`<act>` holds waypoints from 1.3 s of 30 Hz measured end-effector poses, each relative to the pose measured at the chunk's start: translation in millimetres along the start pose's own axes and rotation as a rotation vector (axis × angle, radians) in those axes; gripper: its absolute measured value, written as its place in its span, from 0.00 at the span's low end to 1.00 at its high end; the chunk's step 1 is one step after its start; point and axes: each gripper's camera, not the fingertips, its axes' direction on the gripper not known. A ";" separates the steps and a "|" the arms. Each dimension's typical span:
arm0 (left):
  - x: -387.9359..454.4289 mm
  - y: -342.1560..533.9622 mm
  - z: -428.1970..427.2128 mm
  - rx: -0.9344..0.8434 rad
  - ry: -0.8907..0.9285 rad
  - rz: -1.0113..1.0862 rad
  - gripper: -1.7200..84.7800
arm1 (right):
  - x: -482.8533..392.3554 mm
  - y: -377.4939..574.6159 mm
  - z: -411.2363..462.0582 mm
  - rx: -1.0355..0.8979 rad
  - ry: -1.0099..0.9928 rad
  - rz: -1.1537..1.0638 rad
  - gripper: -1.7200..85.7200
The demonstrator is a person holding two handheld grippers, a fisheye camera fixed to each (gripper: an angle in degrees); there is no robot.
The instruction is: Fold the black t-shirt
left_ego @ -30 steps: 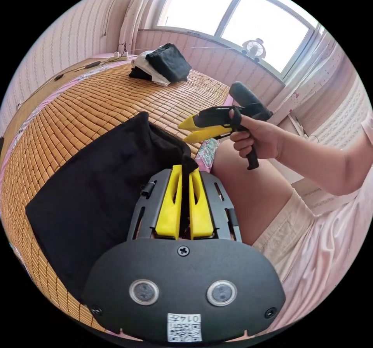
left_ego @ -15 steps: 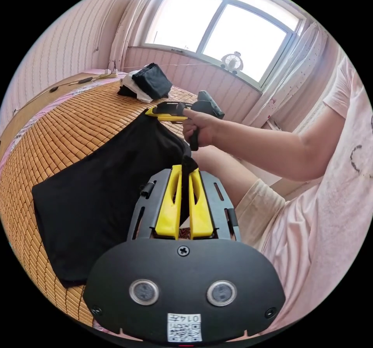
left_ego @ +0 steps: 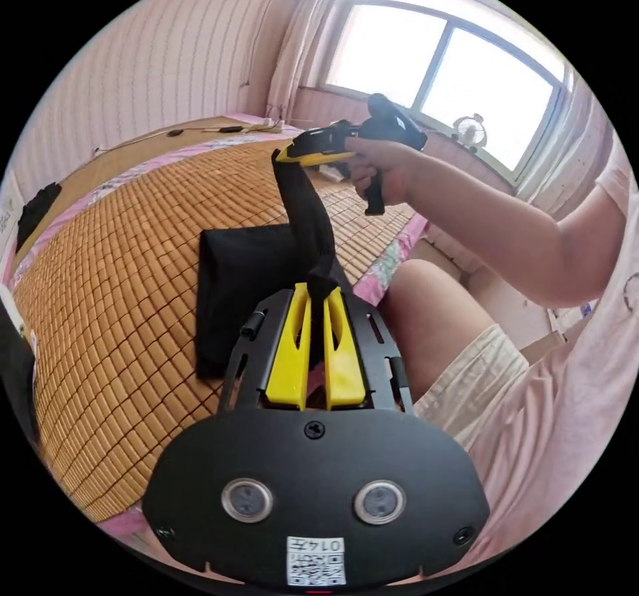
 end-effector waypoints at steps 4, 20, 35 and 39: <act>-45.8 17.1 -5.7 0.009 0.032 -0.196 0.02 | -36.9 -14.7 119.5 -0.099 0.097 0.011 0.04; -98.6 56.4 -20.8 -0.172 -0.151 -0.370 0.08 | -94.9 43.9 221.1 -0.175 0.254 -0.276 0.05; -84.3 52.0 -13.5 -0.148 -0.175 -0.254 0.05 | 4.6 120.6 257.4 -0.292 0.539 -0.161 0.03; -85.3 60.7 -30.6 -0.136 -0.160 -0.276 0.06 | -29.8 107.9 253.7 -0.171 0.482 -0.385 0.06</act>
